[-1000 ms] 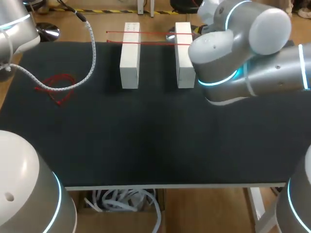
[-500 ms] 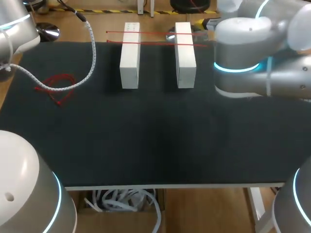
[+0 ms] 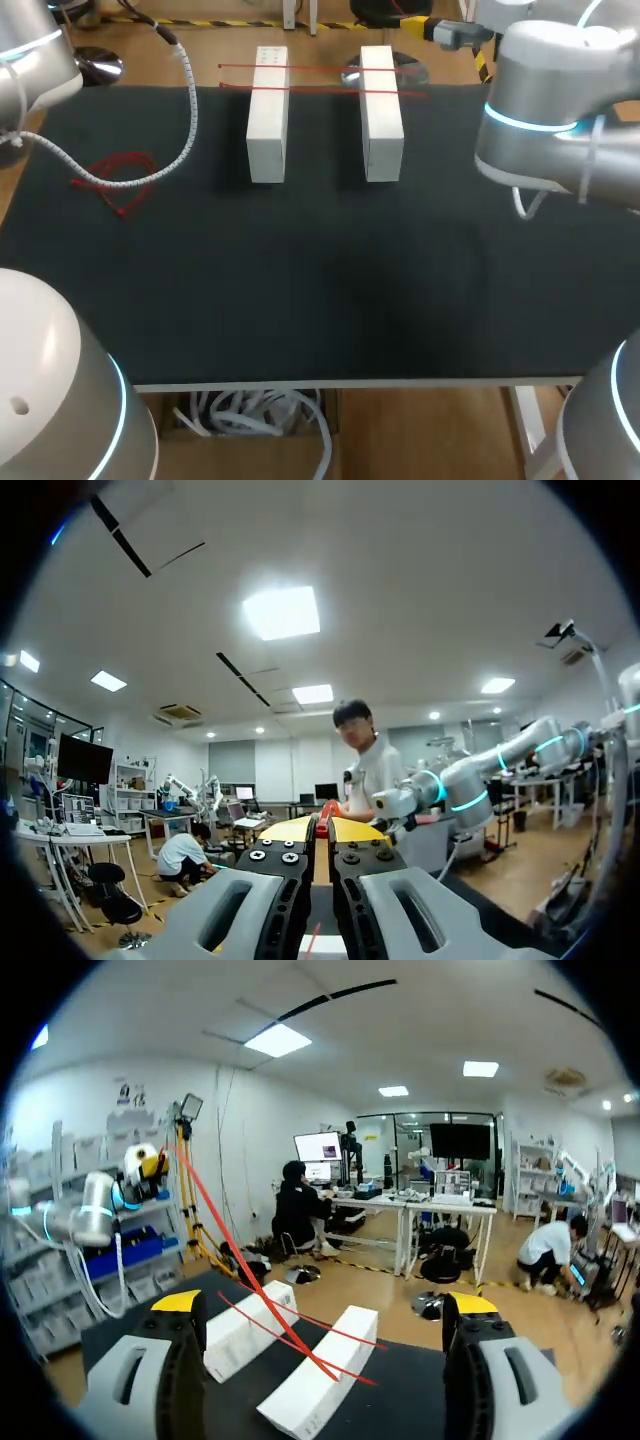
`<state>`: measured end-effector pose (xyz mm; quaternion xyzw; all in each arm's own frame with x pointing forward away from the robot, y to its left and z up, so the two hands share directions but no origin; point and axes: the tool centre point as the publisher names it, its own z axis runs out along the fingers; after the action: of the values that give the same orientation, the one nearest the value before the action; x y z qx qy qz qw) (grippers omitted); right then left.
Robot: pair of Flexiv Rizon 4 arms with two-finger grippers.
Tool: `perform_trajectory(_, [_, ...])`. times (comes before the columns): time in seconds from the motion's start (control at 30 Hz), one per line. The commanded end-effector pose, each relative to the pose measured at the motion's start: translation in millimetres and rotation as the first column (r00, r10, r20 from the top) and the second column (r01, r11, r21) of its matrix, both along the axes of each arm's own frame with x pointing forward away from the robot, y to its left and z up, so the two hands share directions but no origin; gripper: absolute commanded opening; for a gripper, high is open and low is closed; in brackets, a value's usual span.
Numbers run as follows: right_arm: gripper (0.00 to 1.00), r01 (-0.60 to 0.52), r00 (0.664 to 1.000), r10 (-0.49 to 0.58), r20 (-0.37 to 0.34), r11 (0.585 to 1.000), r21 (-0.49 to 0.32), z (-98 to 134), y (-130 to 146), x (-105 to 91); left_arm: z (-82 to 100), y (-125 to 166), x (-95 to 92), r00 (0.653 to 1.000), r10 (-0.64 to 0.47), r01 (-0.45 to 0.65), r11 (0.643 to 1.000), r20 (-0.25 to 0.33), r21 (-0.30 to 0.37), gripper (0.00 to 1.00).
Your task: Grab the tape and strap the tape.
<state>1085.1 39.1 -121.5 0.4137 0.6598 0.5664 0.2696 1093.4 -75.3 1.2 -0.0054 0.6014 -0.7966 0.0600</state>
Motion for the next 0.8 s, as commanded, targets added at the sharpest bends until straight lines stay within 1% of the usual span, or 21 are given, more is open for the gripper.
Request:
perform_trajectory(0.03, [1.00,-0.042,0.995,0.008,0.100,0.940,0.338,10,5,-6.3,-0.6,0,1.0,1.000,-0.003,0.003,1.000,0.001,-0.001,0.00])
perform_trajectory(0.1, [1.00,-0.010,0.994,-0.035,0.102,0.913,0.407,12,13,-14.1,-0.6,0,1.0,1.000,-0.003,0.003,1.000,0.001,-0.001,0.00])
perform_trajectory(0.13, [1.00,0.045,0.990,-0.103,0.093,0.872,0.488,11,17,-21.8,-0.6,0,1.0,1.000,-0.003,0.003,1.000,0.001,-0.001,0.00])
perform_trajectory(0.17, [1.00,0.061,0.989,-0.121,0.086,0.857,0.512,11,21,-27.0,-0.6,0,1.0,1.000,-0.003,0.003,1.000,0.001,-0.001,0.00])
perform_trajectory(0.2, [1.00,0.090,0.983,-0.165,0.083,0.820,0.565,10,24,-32.0,-0.6,0,1.0,1.000,-0.003,0.003,1.000,0.001,-0.001,0.00])
perform_trajectory(0.23, [1.00,0.090,0.983,-0.167,0.075,0.798,0.596,11,28,-37.3,-0.6,0,1.0,1.000,-0.003,0.003,1.000,0.001,-0.001,0.00])
perform_trajectory(0.3, [1.00,0.089,0.979,-0.184,0.084,0.766,0.636,15,36,-46.4,-0.6,0,1.0,1.000,-0.003,0.003,1.000,0.001,-0.001,0.00])
perform_trajectory(0.33, [1.00,0.108,0.977,-0.203,0.070,0.746,0.657,15,38,-49.5,-0.6,0,1.0,1.000,-0.003,0.003,1.000,0.001,-0.001,0.00])
perform_trajectory(0.37, [1.00,0.122,0.973,-0.222,0.059,0.716,0.688,16,39,-52.3,-0.6,0,1.0,1.000,-0.003,0.003,1.000,0.001,-0.001,0.00])
perform_trajectory(0.4, [1.00,0.123,0.970,-0.235,0.064,0.700,0.703,15,39,-53.3,-0.6,0,1.0,1.000,-0.003,0.003,1.000,0.001,-0.001,0.00])
perform_trajectory(0.47, [1.00,0.147,0.963,-0.265,0.046,0.664,0.733,18,39,-58.3,-0.6,0,1.0,1.000,-0.003,0.003,1.000,0.001,-0.001,0.00])
perform_trajectory(0.5, [1.00,0.149,0.964,-0.261,0.044,0.671,0.726,19,39,-59.3,-0.6,0,1.0,1.000,-0.003,0.003,1.000,0.001,-0.001,0.00])
perform_trajectory(0.53, [1.00,0.179,0.960,-0.278,0.018,0.665,0.725,18,37,-59.6,-0.6,0,1.0,1.000,-0.003,0.003,1.000,0.001,-0.001,0.00])
perform_trajectory(0.57, [1.00,0.195,0.954,-0.299,0.008,0.642,0.741,18,35,-60.7,-0.6,0,1.0,1.000,-0.003,0.003,1.000,0.001,-0.001,0.00])
perform_trajectory(0.6, [1.00,0.185,0.957,-0.289,0.017,0.657,0.731,20,36,-61.2,-0.6,0,1.0,1.000,-0.003,0.003,1.000,0.001,-0.001,0.00])
perform_trajectory(0.63, [1.00,0.212,0.949,-0.316,0.002,0.642,0.737,21,34,-61.0,-0.6,0,1.0,1.000,-0.003,0.003,1.000,0.001,-0.001,0.00])
perform_trajectory(0.67, [1.00,0.215,0.947,-0.323,0.004,0.642,0.736,21,33,-60.0,-0.6,0,1.0,1.000,-0.003,0.003,1.000,0.001,-0.001,0.00])
perform_trajectory(0.73, [1.00,0.239,0.932,-0.363,-0.010,0.592,0.770,21,31,-57.5,-0.6,0,1.0,1.000,-0.003,0.003,1.000,0.001,-0.001,0.00])
perform_trajectory(0.8, [1.00,0.204,0.925,-0.380,0.013,0.525,0.826,22,34,-55.1,-0.6,0,1.0,1.000,-0.003,0.003,1.000,0.001,-0.001,0.00])
